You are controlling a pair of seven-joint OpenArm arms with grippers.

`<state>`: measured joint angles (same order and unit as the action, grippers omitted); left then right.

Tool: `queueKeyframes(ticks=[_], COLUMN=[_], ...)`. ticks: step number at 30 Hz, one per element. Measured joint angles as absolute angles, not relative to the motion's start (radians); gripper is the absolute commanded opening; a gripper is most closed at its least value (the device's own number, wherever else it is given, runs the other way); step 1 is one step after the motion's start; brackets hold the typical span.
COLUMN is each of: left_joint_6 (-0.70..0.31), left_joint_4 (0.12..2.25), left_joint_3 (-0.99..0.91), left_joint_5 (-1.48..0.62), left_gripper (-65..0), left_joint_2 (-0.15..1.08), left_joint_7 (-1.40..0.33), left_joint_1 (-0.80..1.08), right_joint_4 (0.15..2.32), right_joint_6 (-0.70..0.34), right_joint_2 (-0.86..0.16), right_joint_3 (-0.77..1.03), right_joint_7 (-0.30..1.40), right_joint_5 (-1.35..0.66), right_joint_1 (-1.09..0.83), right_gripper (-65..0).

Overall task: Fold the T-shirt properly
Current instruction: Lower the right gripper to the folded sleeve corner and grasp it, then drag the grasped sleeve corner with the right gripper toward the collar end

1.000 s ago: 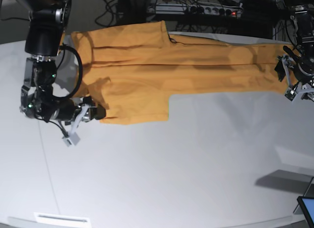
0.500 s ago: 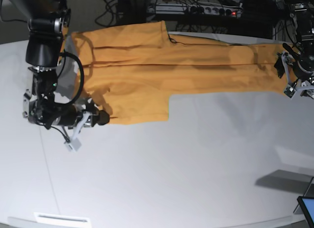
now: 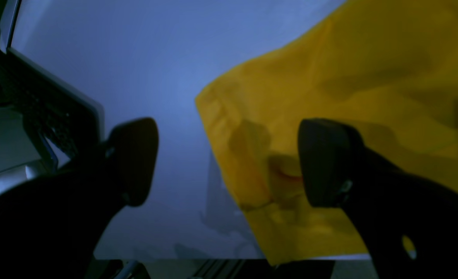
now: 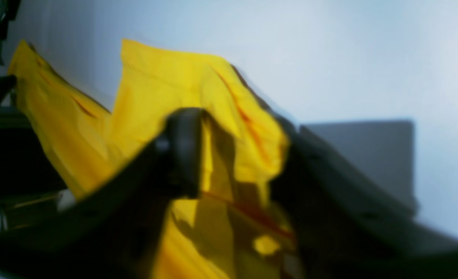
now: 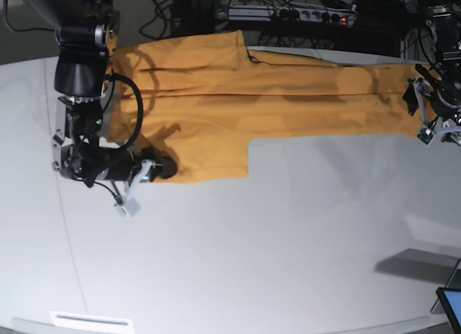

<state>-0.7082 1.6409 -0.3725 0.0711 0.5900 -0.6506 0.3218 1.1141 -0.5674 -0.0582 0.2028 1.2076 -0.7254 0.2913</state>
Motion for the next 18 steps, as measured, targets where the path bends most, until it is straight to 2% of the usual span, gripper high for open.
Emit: queueKeyframes(ticks=[1,2,18], left_joint_6=[-0.708,-0.708,-0.708], left_joint_4=[1.641,1.641,1.641], left_joint_3=[-0.373,-0.373,-0.372], left_joint_5=[0.072,0.072,0.072], left_gripper=[-10.1,-10.1,-10.1], left_joint_2=[0.590,0.590,0.587], left_joint_7=[-0.651,-0.651,-0.651], left_joint_1=[0.322,0.322,0.319], right_joint_4=[1.112,1.110,1.115], right_joint_6=[-0.567,-0.566,-0.565], right_joint_2=[-0.061,-0.061,-0.062], right_joint_3=[0.203,0.203,0.203], right_joint_7=[1.213,1.222,1.230], right_joint_5=[-0.726,-0.725,-0.734], right_joint_1=[0.290,0.290,0.279], right_gripper=[-64.1,-65.0,-64.9])
